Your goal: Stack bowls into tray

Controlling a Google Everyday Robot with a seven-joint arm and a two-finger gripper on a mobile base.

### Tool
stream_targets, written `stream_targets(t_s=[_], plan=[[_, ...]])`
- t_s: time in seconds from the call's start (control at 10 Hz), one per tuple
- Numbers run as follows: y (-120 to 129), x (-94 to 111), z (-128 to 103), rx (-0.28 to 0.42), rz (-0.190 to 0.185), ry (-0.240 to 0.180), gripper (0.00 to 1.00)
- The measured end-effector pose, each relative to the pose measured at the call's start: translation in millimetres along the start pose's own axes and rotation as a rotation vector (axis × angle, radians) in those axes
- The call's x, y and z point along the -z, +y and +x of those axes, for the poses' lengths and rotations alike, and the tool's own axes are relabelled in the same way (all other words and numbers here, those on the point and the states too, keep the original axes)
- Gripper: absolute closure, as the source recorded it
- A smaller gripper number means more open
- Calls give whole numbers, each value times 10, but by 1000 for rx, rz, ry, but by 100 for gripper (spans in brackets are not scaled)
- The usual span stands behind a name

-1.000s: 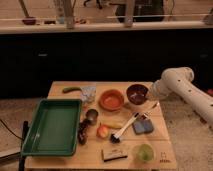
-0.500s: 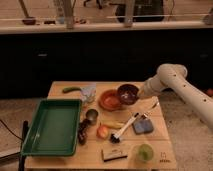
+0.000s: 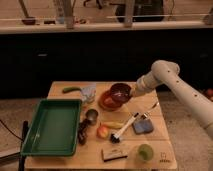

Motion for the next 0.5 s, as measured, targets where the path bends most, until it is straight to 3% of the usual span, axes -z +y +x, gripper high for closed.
stream_targets(t_s=[0.5], plan=[[-101, -245, 45, 17, 15, -36, 100]])
